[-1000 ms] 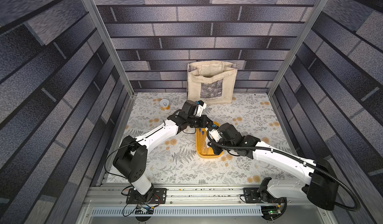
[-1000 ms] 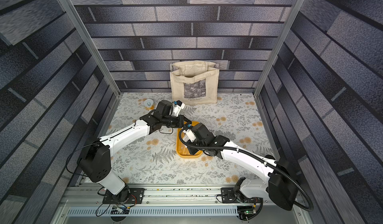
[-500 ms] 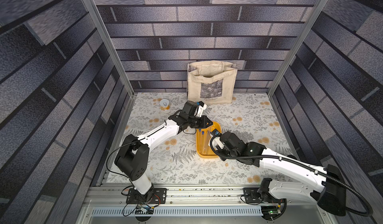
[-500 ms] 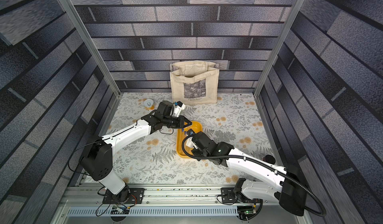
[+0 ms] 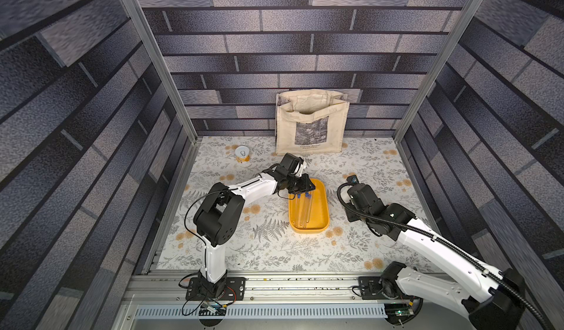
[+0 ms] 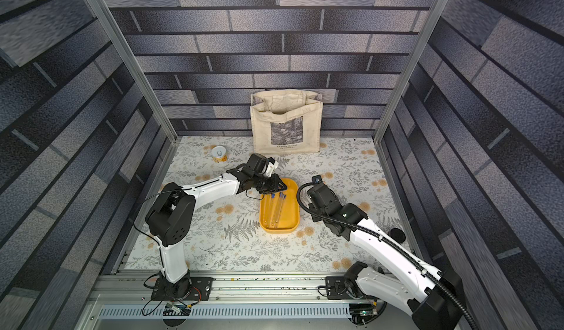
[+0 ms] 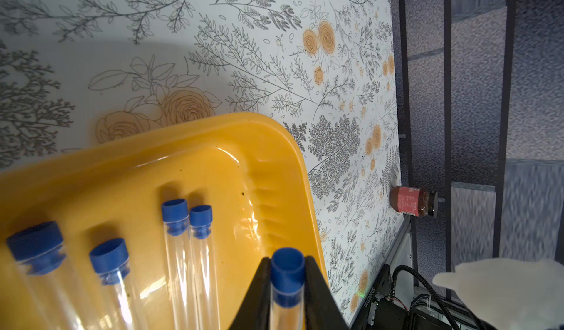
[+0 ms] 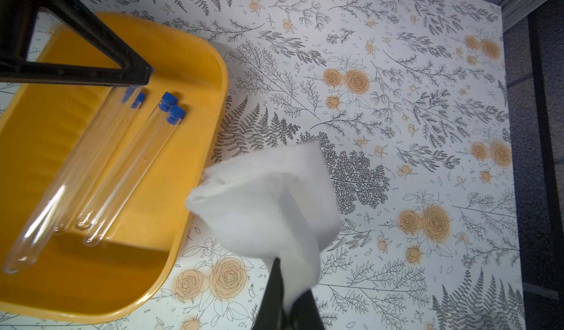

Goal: Wipe the exteriors of test tubes
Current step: Place the test tube in the storage box.

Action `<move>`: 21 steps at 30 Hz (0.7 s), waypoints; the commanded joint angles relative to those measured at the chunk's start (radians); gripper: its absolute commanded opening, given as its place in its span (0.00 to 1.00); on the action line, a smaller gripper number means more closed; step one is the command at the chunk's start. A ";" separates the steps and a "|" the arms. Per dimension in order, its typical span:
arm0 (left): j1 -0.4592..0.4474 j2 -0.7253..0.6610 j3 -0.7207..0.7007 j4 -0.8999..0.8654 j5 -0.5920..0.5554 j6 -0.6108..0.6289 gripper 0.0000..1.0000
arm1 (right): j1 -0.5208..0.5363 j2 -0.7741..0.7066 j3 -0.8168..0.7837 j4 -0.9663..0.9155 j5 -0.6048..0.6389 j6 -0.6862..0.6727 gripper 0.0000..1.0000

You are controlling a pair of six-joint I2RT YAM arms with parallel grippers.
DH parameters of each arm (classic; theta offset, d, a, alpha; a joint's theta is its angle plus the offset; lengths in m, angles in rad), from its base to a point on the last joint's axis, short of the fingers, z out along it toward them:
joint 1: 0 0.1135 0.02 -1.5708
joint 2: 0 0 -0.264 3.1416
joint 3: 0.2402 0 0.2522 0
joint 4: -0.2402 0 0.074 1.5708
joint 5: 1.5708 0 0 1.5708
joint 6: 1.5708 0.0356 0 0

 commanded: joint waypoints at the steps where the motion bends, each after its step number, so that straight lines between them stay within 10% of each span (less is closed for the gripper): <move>1: -0.023 0.049 0.066 0.014 -0.017 -0.033 0.22 | -0.011 -0.041 -0.028 -0.033 0.013 0.027 0.00; 13: -0.060 0.155 0.149 -0.054 -0.072 -0.029 0.22 | -0.023 -0.096 -0.074 -0.061 -0.030 0.083 0.00; 21: -0.068 0.138 0.157 -0.101 -0.101 0.000 0.56 | -0.046 -0.055 -0.091 -0.022 -0.128 0.121 0.00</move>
